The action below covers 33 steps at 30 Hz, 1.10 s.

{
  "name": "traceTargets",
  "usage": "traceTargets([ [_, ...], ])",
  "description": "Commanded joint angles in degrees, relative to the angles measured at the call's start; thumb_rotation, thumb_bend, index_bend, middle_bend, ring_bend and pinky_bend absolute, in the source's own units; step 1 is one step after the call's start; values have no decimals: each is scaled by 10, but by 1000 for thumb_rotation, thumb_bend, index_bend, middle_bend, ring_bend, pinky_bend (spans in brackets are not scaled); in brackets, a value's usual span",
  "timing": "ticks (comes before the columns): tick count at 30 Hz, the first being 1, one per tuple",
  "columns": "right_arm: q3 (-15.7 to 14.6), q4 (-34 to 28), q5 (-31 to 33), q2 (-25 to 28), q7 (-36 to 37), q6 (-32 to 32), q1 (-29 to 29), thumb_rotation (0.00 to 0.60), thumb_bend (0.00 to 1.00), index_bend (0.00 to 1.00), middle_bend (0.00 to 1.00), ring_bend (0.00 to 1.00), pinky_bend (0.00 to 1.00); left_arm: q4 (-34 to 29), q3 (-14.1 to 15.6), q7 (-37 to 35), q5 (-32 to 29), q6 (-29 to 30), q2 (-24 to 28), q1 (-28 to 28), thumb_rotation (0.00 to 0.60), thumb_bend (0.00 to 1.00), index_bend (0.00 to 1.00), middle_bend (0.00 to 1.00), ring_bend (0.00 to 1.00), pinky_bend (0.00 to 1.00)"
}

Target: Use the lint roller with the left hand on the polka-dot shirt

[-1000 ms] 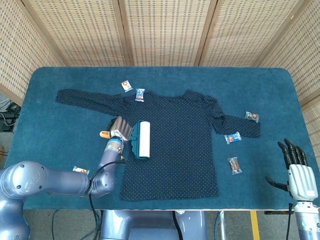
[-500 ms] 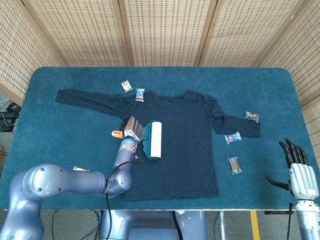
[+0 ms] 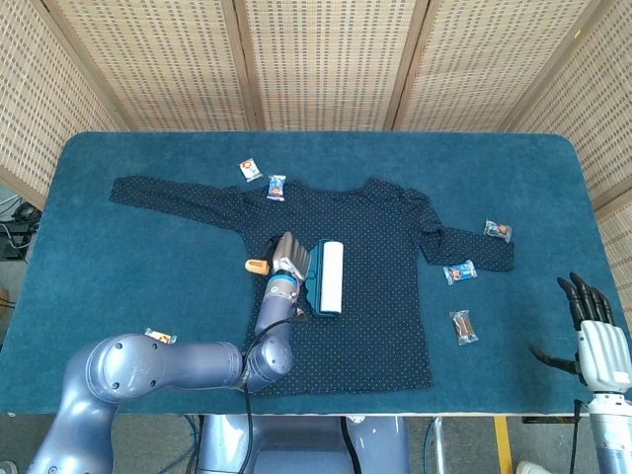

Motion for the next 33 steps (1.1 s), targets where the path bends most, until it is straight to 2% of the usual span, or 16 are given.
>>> traceTargets([
  [1,-1,-1,-3,0,-2,1,0,600,34,0,0,0,0,-15,1,3,4,11,8,7,600,897,905,900,784,725],
  [7,-4,-5,-7,-1,-10,2,0,600,35,0,0,0,0,-69,14,-5,25,31,43,31,600,897,905,900,784,725],
  [14,-9,-11,-14,-3,-24,6,0,600,34,0,0,0,0,-129,45,-34,55,42,89,72,600,897,905,901,784,725],
  [21,-13,-19,-22,-4,-39,11,-1,600,34,0,0,0,0,-158,76,-69,84,39,129,110,600,897,905,900,784,725],
  [27,-15,-21,-24,-6,-46,8,1,600,34,0,0,0,0,-162,81,-85,96,32,139,119,600,897,905,900,784,725],
  [33,-13,-20,-20,-5,-41,7,1,600,34,0,0,0,0,-150,72,-82,98,30,121,107,600,897,905,900,784,725],
])
